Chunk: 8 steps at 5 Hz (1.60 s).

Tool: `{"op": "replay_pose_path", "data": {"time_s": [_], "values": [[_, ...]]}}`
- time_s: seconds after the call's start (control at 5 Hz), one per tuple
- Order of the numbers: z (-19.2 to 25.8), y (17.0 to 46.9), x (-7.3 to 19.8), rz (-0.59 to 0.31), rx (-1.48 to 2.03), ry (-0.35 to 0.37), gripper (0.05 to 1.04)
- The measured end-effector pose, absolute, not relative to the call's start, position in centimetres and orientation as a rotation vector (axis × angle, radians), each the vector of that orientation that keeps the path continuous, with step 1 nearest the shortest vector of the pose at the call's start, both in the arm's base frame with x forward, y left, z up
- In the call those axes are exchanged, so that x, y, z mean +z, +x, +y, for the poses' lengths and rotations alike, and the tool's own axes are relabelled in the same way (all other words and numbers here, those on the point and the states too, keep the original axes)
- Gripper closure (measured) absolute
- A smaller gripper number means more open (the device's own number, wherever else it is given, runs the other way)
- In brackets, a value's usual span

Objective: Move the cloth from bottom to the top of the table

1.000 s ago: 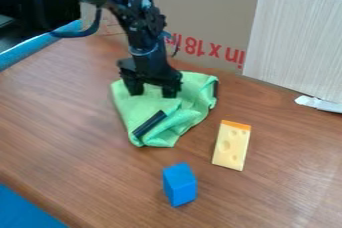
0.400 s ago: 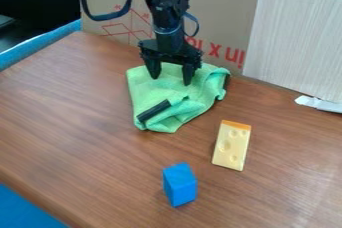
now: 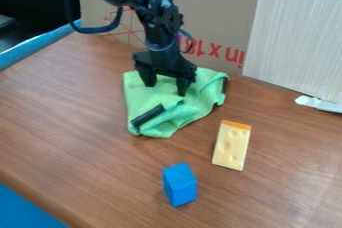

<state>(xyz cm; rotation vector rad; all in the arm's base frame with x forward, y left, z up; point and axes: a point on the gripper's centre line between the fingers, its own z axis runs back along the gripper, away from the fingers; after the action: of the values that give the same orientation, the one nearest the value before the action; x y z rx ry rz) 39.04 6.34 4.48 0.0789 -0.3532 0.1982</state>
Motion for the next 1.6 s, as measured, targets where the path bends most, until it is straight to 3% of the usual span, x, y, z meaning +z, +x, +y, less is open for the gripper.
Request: {"op": "replay_pose_path", "data": {"time_s": [0.4,1.2,1.6], "values": [[5.3,34.8,4.2,-0.337,0.130,0.051,0.085],[4.5,27.2,4.1,-0.335,-0.008,0.106,0.085],[5.0,28.7,4.4,-0.339,0.010,0.114,0.085]]}}
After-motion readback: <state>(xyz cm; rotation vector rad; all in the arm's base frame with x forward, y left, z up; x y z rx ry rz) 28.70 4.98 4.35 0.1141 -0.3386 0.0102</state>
